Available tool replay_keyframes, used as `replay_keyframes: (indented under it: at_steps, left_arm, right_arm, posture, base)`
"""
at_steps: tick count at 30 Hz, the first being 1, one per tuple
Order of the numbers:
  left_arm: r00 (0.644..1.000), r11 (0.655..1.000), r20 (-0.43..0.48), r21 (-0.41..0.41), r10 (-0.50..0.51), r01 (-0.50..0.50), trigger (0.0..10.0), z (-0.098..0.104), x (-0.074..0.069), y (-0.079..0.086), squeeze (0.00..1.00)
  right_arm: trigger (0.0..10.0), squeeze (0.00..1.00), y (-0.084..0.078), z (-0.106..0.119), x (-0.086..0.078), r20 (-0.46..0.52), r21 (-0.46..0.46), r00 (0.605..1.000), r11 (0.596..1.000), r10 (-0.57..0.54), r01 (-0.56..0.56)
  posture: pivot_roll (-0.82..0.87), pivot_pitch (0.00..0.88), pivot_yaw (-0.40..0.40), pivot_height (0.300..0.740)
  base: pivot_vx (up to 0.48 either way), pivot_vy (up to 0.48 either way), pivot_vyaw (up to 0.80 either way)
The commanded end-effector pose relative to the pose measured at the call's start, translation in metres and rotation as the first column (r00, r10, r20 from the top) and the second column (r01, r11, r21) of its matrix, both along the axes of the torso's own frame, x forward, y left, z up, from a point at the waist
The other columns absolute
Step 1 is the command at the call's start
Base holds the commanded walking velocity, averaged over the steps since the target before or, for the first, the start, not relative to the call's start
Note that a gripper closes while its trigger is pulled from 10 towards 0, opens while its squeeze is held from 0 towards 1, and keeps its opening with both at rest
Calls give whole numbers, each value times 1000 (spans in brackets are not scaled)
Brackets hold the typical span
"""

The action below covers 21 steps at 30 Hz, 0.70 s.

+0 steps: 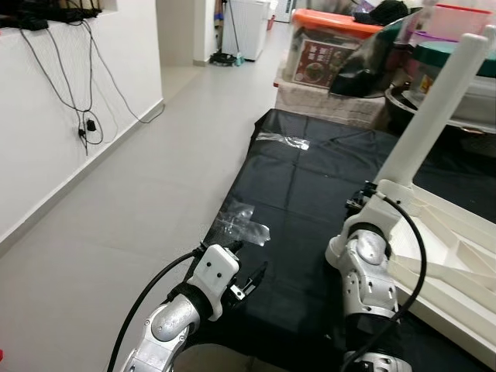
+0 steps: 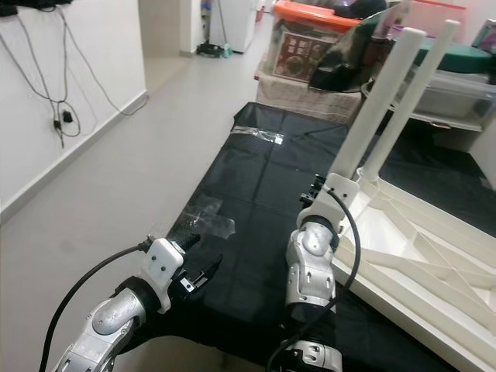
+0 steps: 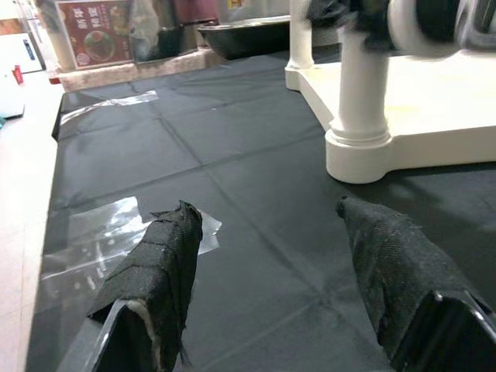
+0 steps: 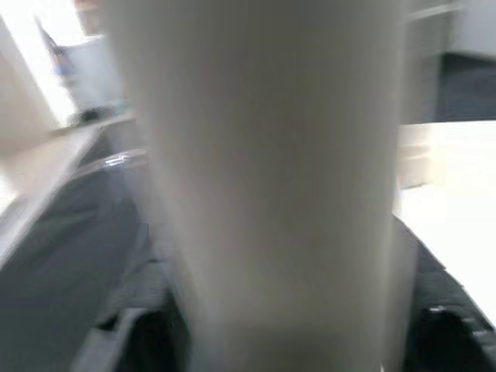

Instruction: Building children table

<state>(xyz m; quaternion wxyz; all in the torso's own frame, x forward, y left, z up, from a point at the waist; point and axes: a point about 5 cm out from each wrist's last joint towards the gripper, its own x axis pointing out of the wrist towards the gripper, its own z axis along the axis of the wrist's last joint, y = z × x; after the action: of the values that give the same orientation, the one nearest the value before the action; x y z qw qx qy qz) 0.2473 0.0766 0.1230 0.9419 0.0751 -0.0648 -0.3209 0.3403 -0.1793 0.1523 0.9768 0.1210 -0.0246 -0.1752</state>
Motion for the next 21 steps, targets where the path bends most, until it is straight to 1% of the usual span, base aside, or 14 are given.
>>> replay_keyframes:
  at_steps: [1,2,8,10,11,12,13,14,15,16,17,19,20,21]
  left_arm:
    - [1000,1000,-13,-16,-13,13,10000,0,-4,-5,0]
    - [1000,1000,-17,-20,-19,19,10000,-1,-5,-6,0]
    - [998,998,-25,-26,-53,53,10000,-2,-8,-11,0]
    - [995,996,-34,-25,-89,88,10000,-5,-10,-16,0]
    - [995,996,-34,-25,-89,88,10000,-5,-10,-16,0]
    - [995,995,-37,-24,-95,94,10000,-5,-10,-17,0]
    - [995,995,-37,-24,-95,94,10000,-5,-10,-17,0]
    - [995,995,-40,-24,-94,93,10000,-6,-10,-17,0]
    - [995,995,-40,-24,-94,93,10000,-6,-10,-17,0]
    - [995,996,-40,-24,-91,90,10000,-6,-10,-17,0]
    - [995,996,-40,-24,-91,90,10000,-6,-10,-17,0]
    - [996,996,-40,-24,-83,83,10000,-7,-9,-17,0]
    - [996,996,-40,-24,-83,83,10000,-7,-9,-17,0]
    - [996,997,-41,-25,-77,76,10000,-7,-9,-16,0]
  right_arm:
    - [10000,1000,8,5,5,69,-65,987,988,143,-139]
    - [10000,0,2,9,5,89,-102,977,978,194,-185]
    - [10000,0,-12,9,5,81,-113,871,873,484,-474]
    - [10000,0,-19,6,1,12,-74,680,678,733,-731]
    - [10000,0,-19,6,1,12,-74,680,678,733,-731]
    - [10000,0,-18,11,-2,-5,-68,565,564,825,-823]
    - [10000,0,-18,11,-2,-5,-68,565,564,825,-823]
    - [10000,0,-15,15,-4,-28,-90,445,441,895,-893]
    - [10000,0,-15,15,-4,-28,-90,445,441,895,-893]
    - [10000,0,-11,18,-6,-46,-98,349,344,936,-934]
    - [10000,0,-11,18,-6,-46,-98,349,344,936,-934]
    - [10000,0,-1,20,-4,-92,-100,185,176,978,-979]
    - [10000,0,-1,20,-4,-92,-100,185,176,978,-979]
    - [10000,0,7,18,-1,-136,-98,100,87,986,-991]
  posture:
    - [165,0,-130,740]
    - [158,0,-128,740]
    - [149,0,-125,740]
    - [146,0,-120,740]
    - [146,0,-120,740]
    - [146,0,-122,740]
    - [146,0,-122,740]
    - [155,0,-126,740]
    - [155,0,-126,740]
    - [156,0,-128,740]
    - [156,0,-128,740]
    - [170,0,-139,740]
    - [170,0,-139,740]
    - [170,0,-139,740]
  base:
    - [0,0,0]
    - [0,0,0]
    - [0,0,0]
    - [0,0,0]
    - [0,0,0]
    - [0,0,0]
    - [0,0,0]
    - [0,0,0]
    - [0,0,0]
    - [0,0,0]
    - [0,0,0]
    - [0,0,0]
    - [0,0,0]
    - [0,0,0]
